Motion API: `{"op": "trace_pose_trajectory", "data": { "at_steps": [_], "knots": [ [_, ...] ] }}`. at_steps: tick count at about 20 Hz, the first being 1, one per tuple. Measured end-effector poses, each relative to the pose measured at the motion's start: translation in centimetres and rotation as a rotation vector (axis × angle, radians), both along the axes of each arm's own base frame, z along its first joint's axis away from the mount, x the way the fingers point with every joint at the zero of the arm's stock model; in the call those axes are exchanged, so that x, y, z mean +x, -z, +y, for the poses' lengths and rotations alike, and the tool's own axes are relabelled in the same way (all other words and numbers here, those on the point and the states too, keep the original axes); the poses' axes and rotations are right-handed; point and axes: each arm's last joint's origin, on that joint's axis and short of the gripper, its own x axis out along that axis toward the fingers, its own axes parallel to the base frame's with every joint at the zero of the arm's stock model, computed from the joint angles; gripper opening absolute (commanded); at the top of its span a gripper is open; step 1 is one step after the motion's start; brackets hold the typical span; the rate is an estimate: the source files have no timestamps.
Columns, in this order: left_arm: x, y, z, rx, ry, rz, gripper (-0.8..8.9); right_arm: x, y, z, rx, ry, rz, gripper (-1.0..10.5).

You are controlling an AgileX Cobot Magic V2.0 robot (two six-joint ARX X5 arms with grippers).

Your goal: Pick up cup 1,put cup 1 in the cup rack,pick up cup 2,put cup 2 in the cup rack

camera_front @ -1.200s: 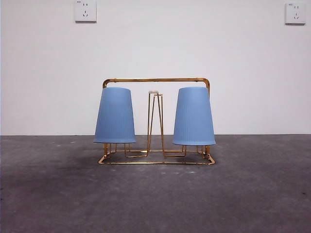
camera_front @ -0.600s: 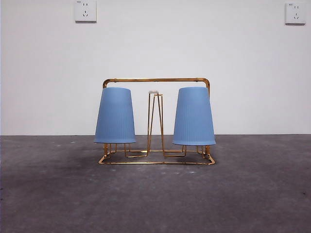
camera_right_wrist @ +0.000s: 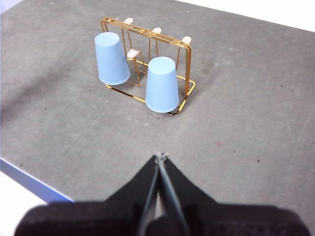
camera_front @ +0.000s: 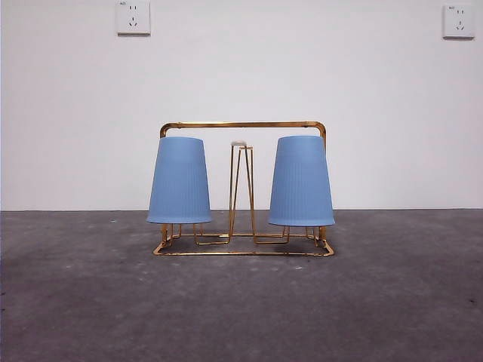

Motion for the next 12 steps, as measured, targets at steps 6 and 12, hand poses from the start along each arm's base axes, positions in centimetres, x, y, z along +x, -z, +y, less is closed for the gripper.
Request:
{"op": "trace_pose_trajectory", "data": {
  "at_steps": [6,12],
  "knots": [
    [0.6,11.4,0.3,0.009,-0.037,0.114,-0.04,0.0,0.0,0.0,0.000,0.000,0.000,0.0],
    [0.6,17.8,0.4,-0.030,-0.059,0.198,-0.04,0.0,0.0,0.0,0.000,0.000,0.000,0.0]
  ]
}}
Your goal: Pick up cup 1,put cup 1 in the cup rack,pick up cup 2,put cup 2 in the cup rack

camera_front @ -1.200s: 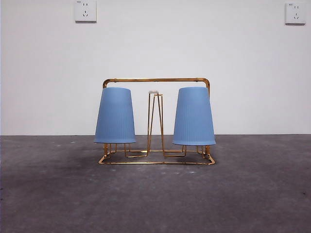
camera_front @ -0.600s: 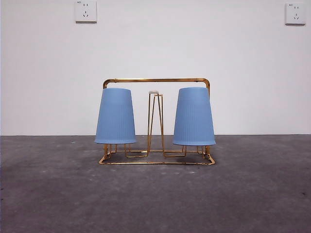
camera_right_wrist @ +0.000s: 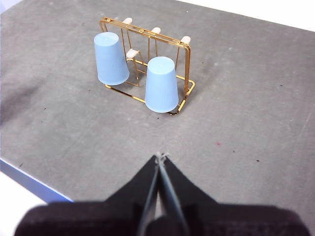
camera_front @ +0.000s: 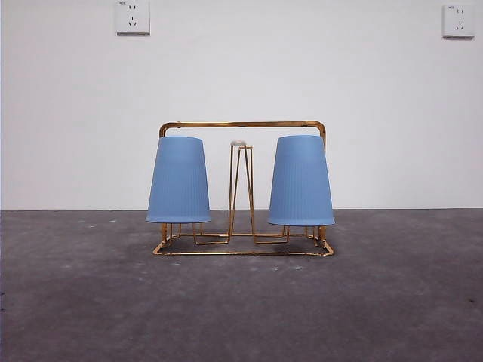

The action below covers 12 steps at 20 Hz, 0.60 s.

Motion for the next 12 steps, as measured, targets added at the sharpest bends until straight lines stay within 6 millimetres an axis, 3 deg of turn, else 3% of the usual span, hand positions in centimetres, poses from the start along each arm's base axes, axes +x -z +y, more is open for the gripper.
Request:
{"op": "trace_pose_trajectory", "data": {
  "at_steps": [4,12],
  "knots": [
    [0.0,1.6,0.1,-0.026,-0.027,0.007,-0.03,0.0,0.0,0.0,0.000,0.000,0.000,0.0],
    [0.0,1.7,0.0,-0.041,-0.021,0.010,-0.04,0.1,0.0,0.1,-0.002,0.000,0.002,0.0]
  ]
}}
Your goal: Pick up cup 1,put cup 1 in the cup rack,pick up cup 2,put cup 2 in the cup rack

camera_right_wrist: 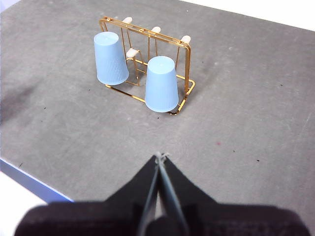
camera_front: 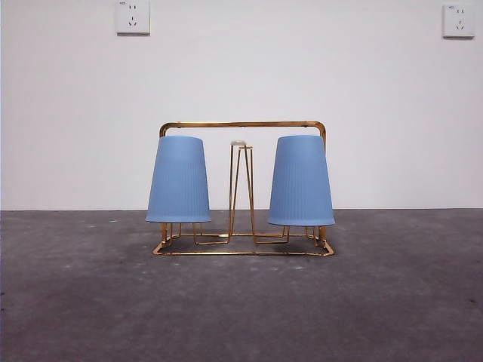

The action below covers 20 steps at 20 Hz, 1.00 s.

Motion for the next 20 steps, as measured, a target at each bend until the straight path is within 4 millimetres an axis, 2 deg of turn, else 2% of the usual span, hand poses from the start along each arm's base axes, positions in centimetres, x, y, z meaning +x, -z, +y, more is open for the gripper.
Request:
{"op": "trace_pose_trajectory", "data": {
  "at_steps": [13,17,20],
  "knots": [
    [0.1,0.2,0.0,-0.001,0.007,0.023,-0.04,0.1,0.0,0.0,-0.025,0.008,-0.017,0.0],
    [0.1,0.2,0.0,-0.001,0.007,0.023,-0.03,0.3,-0.1,-0.5,-0.124,0.131,-0.083,0.0],
    [0.1,0.2,0.0,-0.001,0.007,0.023,-0.04,0.2,-1.1,-1.0,-0.036,0.244,-0.241,0.0]
  ]
}}
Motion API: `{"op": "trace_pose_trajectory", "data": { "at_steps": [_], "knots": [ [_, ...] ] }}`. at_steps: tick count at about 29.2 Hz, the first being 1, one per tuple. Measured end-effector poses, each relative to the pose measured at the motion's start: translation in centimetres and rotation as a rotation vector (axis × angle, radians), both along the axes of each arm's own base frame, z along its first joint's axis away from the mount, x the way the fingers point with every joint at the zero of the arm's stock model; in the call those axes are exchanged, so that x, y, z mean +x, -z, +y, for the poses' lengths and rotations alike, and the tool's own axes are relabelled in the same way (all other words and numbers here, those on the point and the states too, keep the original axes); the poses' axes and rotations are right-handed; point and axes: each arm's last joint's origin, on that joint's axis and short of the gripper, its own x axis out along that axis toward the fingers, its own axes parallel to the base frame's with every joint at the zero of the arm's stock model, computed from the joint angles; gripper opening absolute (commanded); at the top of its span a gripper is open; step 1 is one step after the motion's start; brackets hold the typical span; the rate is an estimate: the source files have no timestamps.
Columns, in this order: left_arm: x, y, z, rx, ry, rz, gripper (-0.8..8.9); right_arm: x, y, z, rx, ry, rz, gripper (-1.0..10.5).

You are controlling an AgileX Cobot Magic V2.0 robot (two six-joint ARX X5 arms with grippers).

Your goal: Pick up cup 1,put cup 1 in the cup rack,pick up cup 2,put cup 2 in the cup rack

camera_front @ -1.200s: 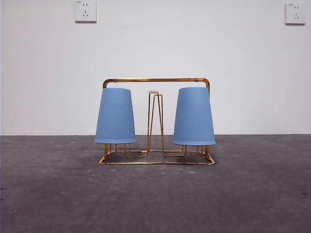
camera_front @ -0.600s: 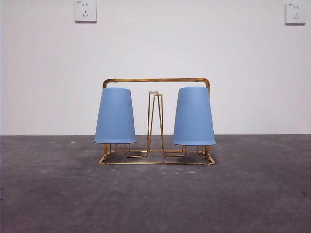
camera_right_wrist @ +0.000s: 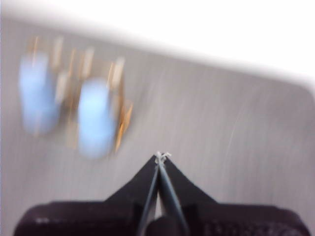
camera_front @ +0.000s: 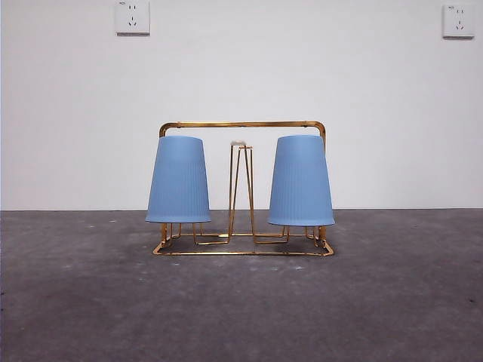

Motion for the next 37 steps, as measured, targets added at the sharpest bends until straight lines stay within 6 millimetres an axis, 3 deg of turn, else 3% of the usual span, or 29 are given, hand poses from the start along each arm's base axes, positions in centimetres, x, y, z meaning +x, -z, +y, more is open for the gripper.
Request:
{"op": "trace_pose_trajectory", "data": {
  "at_steps": [4,9,15,21,27,37],
  "knots": [
    [0.0,0.0,0.0,0.000,0.000,0.000,-0.03,-1.6,0.5,-0.9,0.085,0.118,-0.315,0.0],
    [0.0,0.0,0.0,0.000,0.000,0.000,-0.03,-0.1,5.2,-0.6,0.099,0.197,-0.469,0.0],
    [0.0,0.0,0.0,0.000,0.000,0.000,-0.04,3.5,12.9,-0.4,0.095,0.233,-0.426,0.0],
    [0.0,0.0,0.0,0.000,0.000,0.000,-0.03,5.4,19.7,-0.2,0.090,0.235,-0.389,0.0],
    [0.0,0.0,0.0,0.000,0.000,-0.001,-0.04,5.8,23.9,-0.1,0.090,0.235,-0.389,0.0],
    [0.1,0.1,0.0,0.000,0.000,0.011,-0.03,6.8,28.2,0.0,0.075,0.247,-0.258,0.0]
  ]
}}
